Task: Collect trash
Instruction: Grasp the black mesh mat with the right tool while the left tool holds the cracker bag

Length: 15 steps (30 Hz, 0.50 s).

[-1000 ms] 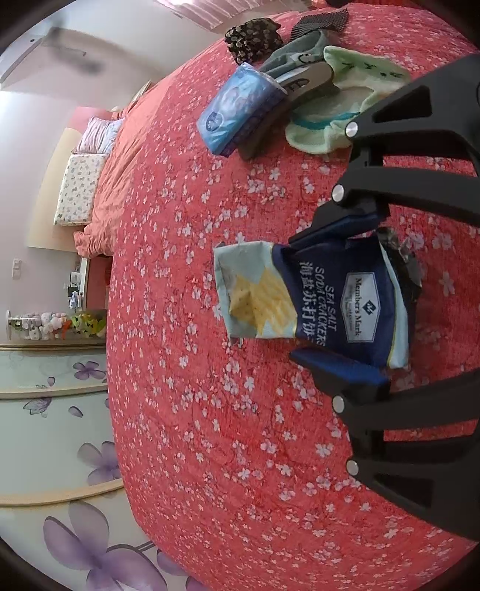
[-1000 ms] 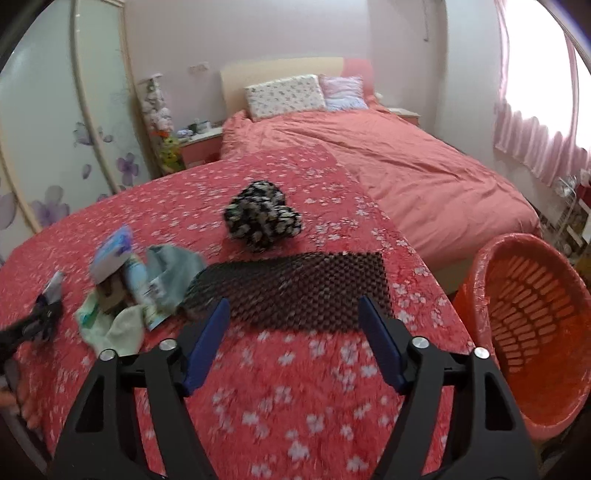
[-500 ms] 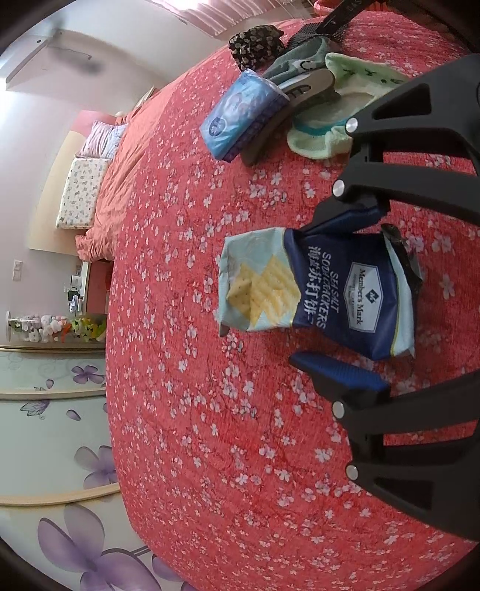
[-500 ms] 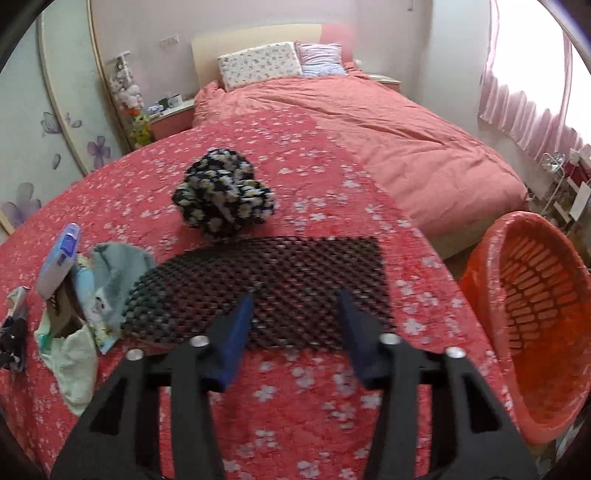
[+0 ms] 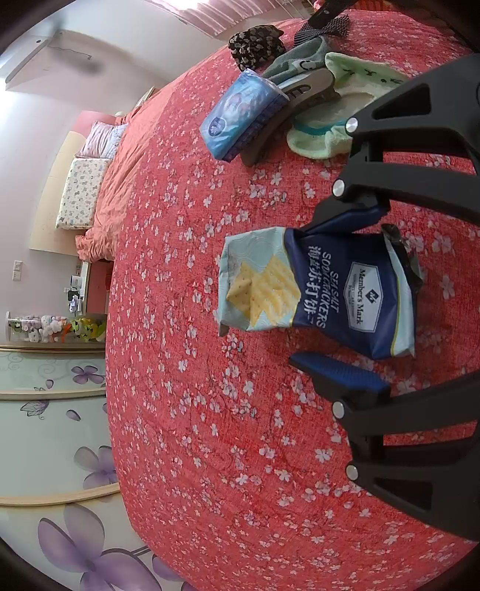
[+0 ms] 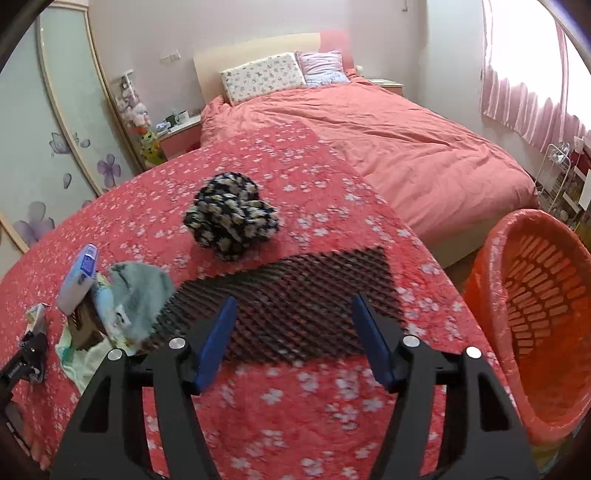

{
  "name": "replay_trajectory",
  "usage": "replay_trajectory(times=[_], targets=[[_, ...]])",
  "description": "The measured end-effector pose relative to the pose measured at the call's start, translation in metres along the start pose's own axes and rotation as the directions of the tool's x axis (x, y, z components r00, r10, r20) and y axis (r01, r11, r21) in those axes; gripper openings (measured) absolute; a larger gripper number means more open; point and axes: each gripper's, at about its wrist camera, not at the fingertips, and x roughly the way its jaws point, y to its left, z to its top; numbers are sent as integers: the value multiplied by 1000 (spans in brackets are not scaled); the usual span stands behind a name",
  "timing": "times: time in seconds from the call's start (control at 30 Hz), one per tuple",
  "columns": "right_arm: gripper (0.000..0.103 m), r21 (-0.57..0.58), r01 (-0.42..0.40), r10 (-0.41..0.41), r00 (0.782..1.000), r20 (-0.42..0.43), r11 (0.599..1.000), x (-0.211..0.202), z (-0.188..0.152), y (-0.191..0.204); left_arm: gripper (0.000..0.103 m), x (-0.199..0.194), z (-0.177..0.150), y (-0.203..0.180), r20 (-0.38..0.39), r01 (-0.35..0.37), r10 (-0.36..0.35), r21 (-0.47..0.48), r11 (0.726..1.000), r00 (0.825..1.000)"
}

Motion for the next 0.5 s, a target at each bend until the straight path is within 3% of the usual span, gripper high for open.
replay_trajectory(times=[0.07, 0.17, 0.2, 0.3, 0.4, 0.5], targets=[[65, -14, -2, 2, 1000, -16, 1000, 5, 2, 6, 58, 0, 0, 0, 0, -1, 1, 1, 1000, 1000], [64, -65, 55, -58, 997, -50, 996, 17, 0, 13, 58, 0, 0, 0, -1, -1, 1, 2, 1000, 1000], [52, -74, 66, -70, 997, -43, 995, 15, 0, 15, 58, 0, 0, 0, 0, 0, 0, 1, 1000, 1000], [29, -72, 67, -70, 997, -37, 995, 13, 0, 13, 58, 0, 0, 0, 0, 0, 0, 1, 1000, 1000], [11, -58, 50, -52, 998, -36, 997, 12, 0, 6, 58, 0, 0, 0, 0, 0, 0, 1, 1000, 1000], [7, -28, 21, -22, 999, -31, 999, 7, -1, -4, 58, 0, 0, 0, 0, 0, 0, 0, 1000, 1000]])
